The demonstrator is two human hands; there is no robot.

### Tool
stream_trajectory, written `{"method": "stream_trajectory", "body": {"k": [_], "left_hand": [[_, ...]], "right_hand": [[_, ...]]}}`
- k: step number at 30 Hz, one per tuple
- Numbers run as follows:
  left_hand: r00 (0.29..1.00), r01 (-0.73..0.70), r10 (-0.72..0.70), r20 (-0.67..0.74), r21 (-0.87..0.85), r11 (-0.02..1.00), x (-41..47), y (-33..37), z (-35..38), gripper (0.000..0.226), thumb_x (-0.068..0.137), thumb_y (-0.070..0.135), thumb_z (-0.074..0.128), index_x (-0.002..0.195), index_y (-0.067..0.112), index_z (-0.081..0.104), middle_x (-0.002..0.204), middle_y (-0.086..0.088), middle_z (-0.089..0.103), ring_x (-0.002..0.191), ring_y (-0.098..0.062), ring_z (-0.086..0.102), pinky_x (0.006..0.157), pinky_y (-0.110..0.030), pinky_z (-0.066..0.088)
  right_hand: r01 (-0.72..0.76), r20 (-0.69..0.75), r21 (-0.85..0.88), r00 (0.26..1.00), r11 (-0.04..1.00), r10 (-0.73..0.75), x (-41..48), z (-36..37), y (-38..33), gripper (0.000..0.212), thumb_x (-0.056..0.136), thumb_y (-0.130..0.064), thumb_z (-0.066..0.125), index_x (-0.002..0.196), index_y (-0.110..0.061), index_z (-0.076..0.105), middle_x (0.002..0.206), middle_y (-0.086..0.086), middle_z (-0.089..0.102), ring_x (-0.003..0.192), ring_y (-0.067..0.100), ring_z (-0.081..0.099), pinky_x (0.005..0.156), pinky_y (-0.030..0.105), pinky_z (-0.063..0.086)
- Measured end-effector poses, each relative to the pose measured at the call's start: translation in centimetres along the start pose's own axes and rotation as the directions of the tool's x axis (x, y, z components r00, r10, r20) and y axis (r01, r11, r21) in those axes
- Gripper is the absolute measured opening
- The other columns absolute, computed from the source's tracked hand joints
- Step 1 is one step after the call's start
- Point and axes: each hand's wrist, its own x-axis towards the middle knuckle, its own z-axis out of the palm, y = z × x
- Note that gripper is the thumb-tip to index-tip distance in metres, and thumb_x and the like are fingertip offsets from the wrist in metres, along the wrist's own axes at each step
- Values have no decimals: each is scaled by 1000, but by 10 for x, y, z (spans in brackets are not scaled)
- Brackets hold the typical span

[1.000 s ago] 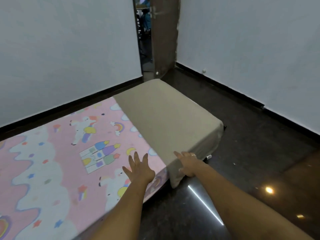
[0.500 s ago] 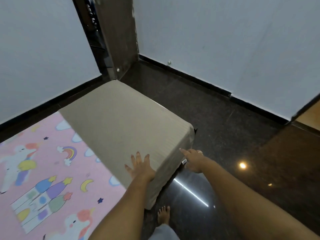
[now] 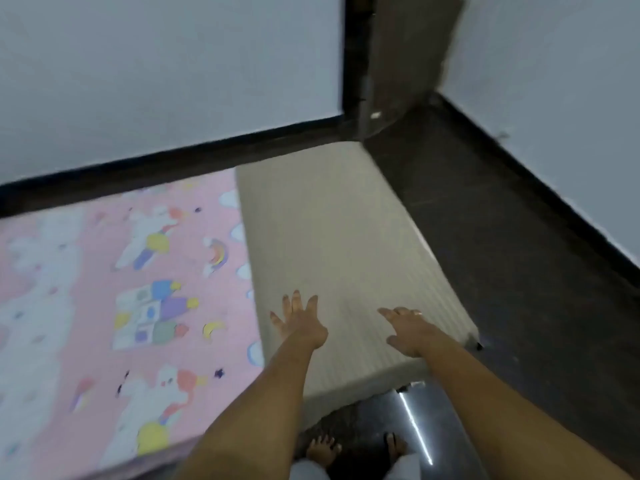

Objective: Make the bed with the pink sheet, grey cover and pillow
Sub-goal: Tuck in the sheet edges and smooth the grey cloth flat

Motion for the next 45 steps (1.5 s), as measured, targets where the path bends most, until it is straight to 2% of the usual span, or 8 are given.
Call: {"method": "stream_trajectory", "body": {"k": [8, 20, 31, 36, 40, 42, 44, 45], "left_hand": [[812, 534, -582, 51, -468, 704, -92, -97, 43, 70, 87, 19, 42, 149, 33, 13, 159, -2, -7, 146, -26, -10, 115, -55, 4], [556, 685, -739, 381, -714, 148, -197, -146, 165, 72, 87, 26, 51, 149, 34, 13, 159, -5, -2, 145, -29, 1, 114, -51, 19], [578, 609, -680, 452, -793, -9, -136, -219, 239, 73, 90, 26, 52, 151, 33, 12, 159, -2, 3, 145, -30, 3, 114, -50, 21], [577, 506, -655, 488, -843, -182, -71, -225, 303, 69, 89, 24, 54, 150, 26, 21, 152, -10, 31, 138, -30, 29, 112, -38, 29], [559, 402, -630, 540, -840, -363, -24, -220, 349, 55, 90, 25, 55, 143, 22, 39, 139, -9, 50, 126, -25, 48, 103, -26, 38], [556, 377, -623, 551, -835, -402, -5, -220, 364, 48, 93, 22, 51, 141, 19, 42, 138, -12, 51, 124, -27, 50, 101, -26, 38], [556, 356, -619, 554, -832, -425, 10, -223, 375, 45, 95, 17, 45, 140, 16, 41, 138, -13, 50, 124, -28, 49, 99, -26, 38], [558, 340, -622, 550, -835, -433, 16, -226, 378, 45, 96, 16, 44, 140, 16, 41, 138, -13, 51, 122, -28, 51, 97, -26, 39]], "right_hand": [[441, 132, -342, 897, 830, -422, 33, -27, -106, 59, 97, -26, 45, 150, -29, 19, 155, 2, 20, 142, 28, 17, 112, 43, 29], [811, 571, -537, 551, 230, -609, -7, 101, -236, 45, 100, -28, 40, 145, -24, 34, 143, 9, 35, 131, 32, 33, 104, 45, 37], [834, 654, -545, 489, 88, -578, 54, 217, -294, 41, 95, -13, 41, 136, -14, 42, 138, 10, 39, 126, 30, 39, 97, 41, 43], [803, 719, -579, 423, -139, -551, 111, 290, -296, 31, 95, -12, 44, 125, -7, 49, 130, 13, 45, 122, 29, 45, 96, 40, 43], [688, 705, -643, 357, -338, -613, 152, 331, -297, 26, 60, -15, 81, 79, 0, 71, 82, 15, 63, 73, 29, 65, 57, 34, 52], [641, 687, -654, 281, -402, -670, 174, 350, -294, 17, 58, -16, 73, 65, -1, 73, 69, 12, 66, 59, 26, 63, 49, 28, 49], [467, 705, -700, 337, -540, -624, 191, 365, -287, 37, 79, -14, 45, 98, 1, 73, 104, 18, 67, 94, 29, 63, 80, 33, 51], [333, 714, -700, 285, -632, -640, 206, 373, -282, 45, 90, -14, 36, 125, 5, 57, 131, 24, 52, 121, 34, 49, 102, 38, 39]]}}
